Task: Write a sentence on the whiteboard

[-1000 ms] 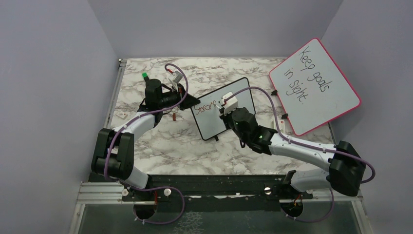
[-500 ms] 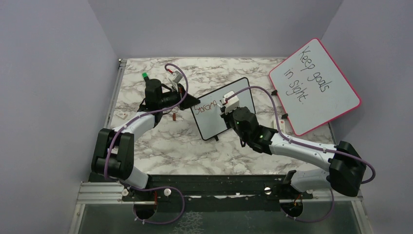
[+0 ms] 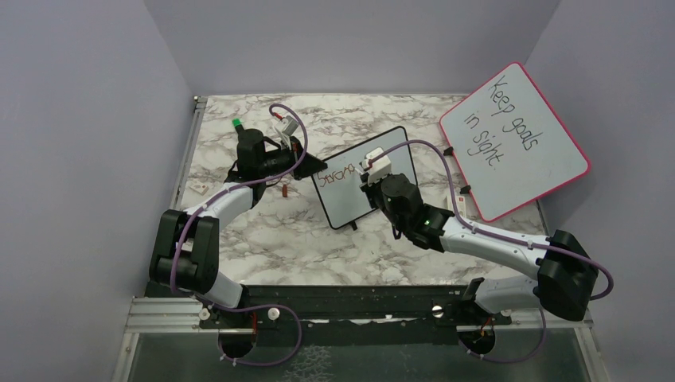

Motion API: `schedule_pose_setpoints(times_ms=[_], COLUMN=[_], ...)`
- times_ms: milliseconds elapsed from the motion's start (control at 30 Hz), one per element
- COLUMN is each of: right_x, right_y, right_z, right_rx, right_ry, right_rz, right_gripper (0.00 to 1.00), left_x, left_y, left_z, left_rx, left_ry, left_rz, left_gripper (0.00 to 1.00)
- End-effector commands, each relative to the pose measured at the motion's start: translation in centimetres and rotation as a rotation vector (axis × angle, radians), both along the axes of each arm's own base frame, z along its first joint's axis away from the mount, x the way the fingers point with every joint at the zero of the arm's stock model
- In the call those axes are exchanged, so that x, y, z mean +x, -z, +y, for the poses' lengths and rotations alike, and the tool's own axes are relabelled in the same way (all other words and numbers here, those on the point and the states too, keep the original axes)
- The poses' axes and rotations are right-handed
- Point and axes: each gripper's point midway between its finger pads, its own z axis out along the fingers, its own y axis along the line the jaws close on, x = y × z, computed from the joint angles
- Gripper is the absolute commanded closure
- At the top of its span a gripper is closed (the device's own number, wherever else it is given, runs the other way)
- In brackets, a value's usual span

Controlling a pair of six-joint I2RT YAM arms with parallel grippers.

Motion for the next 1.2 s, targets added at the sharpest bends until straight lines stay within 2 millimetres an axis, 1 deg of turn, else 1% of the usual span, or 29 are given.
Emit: schedule_pose_setpoints(times_ms=[0,200,633,933,1167], right_x=[0.5,0.6,-0.6,-1.2,-1.6], right_y=[-1.5,-1.4,1.5,2.6,2.9], right_z=[0.7,0.7,0.0,-0.2,-0.2], right_rx=[0.042,0.035,-0.03,-0.065,-0.08], right_ry=[-0.012,-0.008,-0.015,-0.029,-0.044], right_rz=[-0.03,-0.024,0.092,0.137,0.156], right_gripper=[0.99,0.99,0.99,0.99,0.99], left_x=[0.0,0.0,0.1,0.1,0.1], left_y=[3.7,3.6,3.5,3.5,3.5], left_z=[0.4,0.4,0.4,0.4,0.4], left_rx=[0.067,0.066,0.066,0.067,0.066], left_ry=[-0.038,-0.041,-0.042,-0.044,-0.043], left_rz=[0.097,0.096,0.092,0.093,0.093], left_gripper=[1.0,1.0,1.0,1.0,1.0])
